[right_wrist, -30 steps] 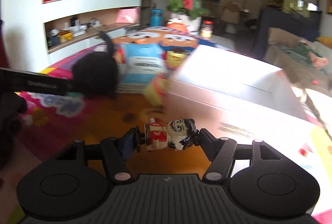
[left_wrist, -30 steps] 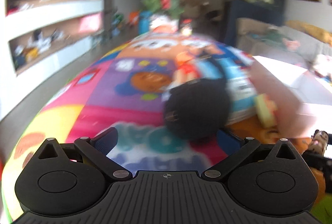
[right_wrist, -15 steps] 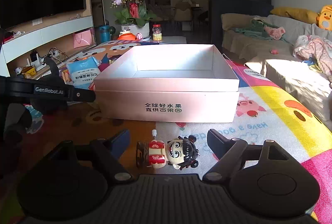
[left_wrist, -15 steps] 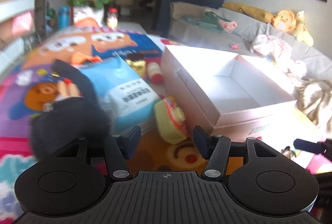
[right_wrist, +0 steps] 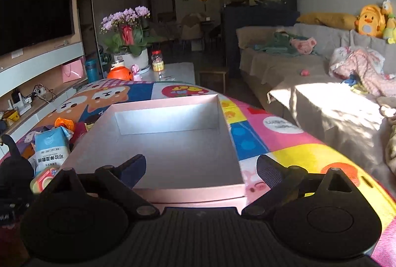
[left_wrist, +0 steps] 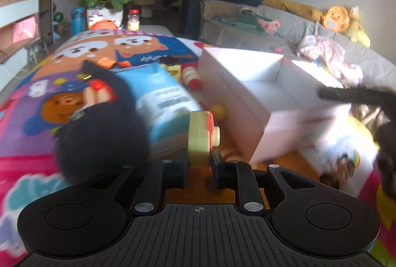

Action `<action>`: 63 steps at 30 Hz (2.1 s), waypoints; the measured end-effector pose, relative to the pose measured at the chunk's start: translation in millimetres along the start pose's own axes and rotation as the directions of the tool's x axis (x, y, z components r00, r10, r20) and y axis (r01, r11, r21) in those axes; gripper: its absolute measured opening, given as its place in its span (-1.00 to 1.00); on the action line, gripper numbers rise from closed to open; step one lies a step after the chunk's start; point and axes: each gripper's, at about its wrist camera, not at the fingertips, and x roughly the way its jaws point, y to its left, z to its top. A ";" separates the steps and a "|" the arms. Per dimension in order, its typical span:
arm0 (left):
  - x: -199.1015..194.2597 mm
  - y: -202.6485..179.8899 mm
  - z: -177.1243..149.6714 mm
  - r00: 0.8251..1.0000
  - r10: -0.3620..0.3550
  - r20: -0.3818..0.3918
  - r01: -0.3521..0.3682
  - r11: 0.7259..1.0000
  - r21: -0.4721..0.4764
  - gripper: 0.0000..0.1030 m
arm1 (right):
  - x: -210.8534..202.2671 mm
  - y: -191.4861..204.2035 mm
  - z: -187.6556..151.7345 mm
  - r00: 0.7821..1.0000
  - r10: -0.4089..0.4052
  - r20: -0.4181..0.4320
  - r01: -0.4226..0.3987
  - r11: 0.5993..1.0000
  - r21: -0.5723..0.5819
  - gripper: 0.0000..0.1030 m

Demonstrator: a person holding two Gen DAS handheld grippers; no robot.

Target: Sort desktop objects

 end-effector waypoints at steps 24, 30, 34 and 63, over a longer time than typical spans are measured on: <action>-14.9 -14.2 -15.9 0.984 0.177 -0.006 -0.172 0.965 0.197 -0.05 | -62.7 25.7 -68.9 0.994 0.080 -0.071 -0.089 0.986 -0.140 0.88; -45.1 -26.1 -29.3 0.991 -0.106 -0.079 0.119 0.974 0.193 -0.03 | -57.0 29.4 -72.5 0.993 0.080 -0.086 -0.091 0.987 -0.134 0.88; -57.0 -38.9 -44.3 0.994 -0.071 -0.086 0.093 0.953 0.289 0.25 | -54.9 31.2 -75.3 0.993 0.078 -0.092 -0.090 0.987 -0.136 0.89; -45.4 -20.1 -36.5 0.994 0.093 -0.055 -0.085 0.987 0.140 0.34 | -46.2 43.3 -76.9 0.974 0.080 -0.212 -0.120 0.976 -0.180 0.27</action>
